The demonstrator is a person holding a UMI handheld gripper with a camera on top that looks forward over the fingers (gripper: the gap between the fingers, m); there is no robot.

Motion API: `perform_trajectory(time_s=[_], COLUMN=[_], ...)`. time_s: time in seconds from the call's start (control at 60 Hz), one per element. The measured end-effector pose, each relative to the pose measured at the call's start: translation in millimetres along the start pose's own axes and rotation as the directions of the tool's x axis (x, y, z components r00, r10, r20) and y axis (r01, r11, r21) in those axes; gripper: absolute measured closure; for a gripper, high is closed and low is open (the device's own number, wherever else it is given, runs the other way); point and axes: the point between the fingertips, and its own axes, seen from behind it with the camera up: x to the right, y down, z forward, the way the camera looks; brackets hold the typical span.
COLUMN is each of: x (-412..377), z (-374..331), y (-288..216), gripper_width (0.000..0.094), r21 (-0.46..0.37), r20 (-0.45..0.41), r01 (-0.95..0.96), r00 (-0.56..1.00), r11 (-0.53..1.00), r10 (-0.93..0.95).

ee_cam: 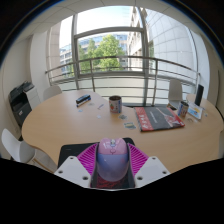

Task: Arrange mouse

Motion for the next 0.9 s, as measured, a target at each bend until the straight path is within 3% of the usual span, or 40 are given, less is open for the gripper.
perform_trajectory(time_s=[0.117,0.317,0.35,0.417,0.9], x=[-21,-35,-32,-33,-57], z=[40,63,60,52,-148], y=[49,81,77,72,24], gripper_width=[0.0485,0.0369,0.0315,0.0084,0.0092], r21=[-0.102,-0.167,-0.164,-0.153,-0.007], r20=[-0.014,-0.029,-0.032,-0.046,-0.232], r01=[-0.014,0.033,0.039,0.049,0.047], r00=[1.0,0.999,0.998,0.997,0.972], r11=[0.995,0.985,0.986,0.987,0.999], r10=[0.013,-0.038,-0.045,-0.057,-0.048])
